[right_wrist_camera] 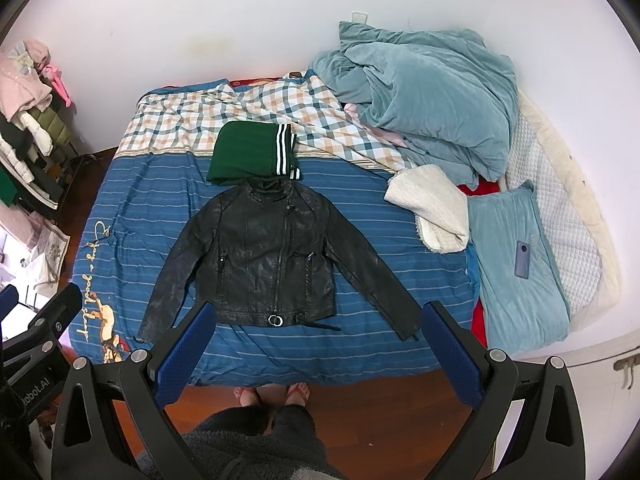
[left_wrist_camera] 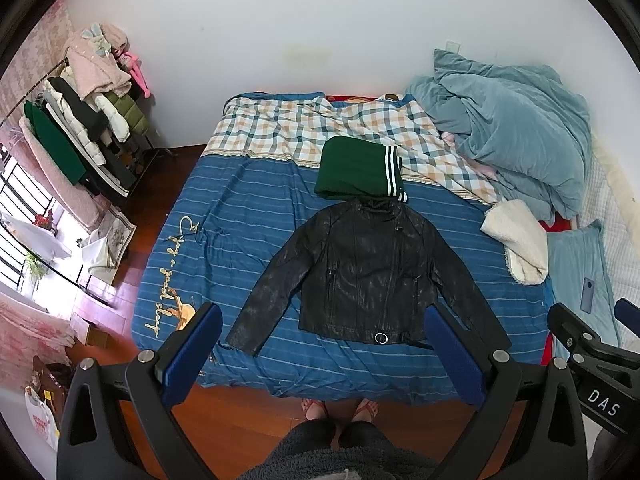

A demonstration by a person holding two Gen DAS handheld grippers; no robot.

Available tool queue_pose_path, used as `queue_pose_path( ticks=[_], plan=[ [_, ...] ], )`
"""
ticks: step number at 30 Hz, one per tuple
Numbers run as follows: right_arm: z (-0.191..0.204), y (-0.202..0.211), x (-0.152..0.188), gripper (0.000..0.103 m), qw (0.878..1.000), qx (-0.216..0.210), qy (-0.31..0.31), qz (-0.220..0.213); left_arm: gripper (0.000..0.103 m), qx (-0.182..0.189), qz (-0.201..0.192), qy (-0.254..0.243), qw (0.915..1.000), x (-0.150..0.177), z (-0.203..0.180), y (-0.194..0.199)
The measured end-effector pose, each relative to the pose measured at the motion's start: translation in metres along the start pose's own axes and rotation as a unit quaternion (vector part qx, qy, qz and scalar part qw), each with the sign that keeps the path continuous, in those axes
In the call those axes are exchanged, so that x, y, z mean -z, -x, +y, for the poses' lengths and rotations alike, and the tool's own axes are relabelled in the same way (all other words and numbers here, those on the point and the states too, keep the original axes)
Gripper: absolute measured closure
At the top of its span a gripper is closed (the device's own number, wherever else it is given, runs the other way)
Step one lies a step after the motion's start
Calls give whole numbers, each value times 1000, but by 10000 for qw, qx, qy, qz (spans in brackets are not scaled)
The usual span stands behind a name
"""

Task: Fold large clothes

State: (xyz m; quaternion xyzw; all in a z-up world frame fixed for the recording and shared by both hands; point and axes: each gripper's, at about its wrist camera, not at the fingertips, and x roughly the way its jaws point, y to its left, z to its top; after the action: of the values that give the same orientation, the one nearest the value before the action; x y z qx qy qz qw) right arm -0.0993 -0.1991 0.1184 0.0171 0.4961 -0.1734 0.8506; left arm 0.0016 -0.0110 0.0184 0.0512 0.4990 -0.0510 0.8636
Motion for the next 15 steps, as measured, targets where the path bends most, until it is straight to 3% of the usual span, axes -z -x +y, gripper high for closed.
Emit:
queue_pose_path(
  ticks=[7,10,12,15],
  plan=[
    [4,-4,-2,0,10000,-10,-85,35,0,-71,-135,-27,9999,-4,2,-9],
    [2,-20,-5,0,9988,-321,-368,-40,0,-234,-298,-108,9992,-7,4,-34],
    [-8,-44,-5,0,9964,-484,-700,-27,0,-357,-424,-162,9983,-7,6,-61],
    [-35,-99,5,1,9908,-347,-1282,264,0,-520,-405,-292,9974,-2,5,-100]
  ],
)
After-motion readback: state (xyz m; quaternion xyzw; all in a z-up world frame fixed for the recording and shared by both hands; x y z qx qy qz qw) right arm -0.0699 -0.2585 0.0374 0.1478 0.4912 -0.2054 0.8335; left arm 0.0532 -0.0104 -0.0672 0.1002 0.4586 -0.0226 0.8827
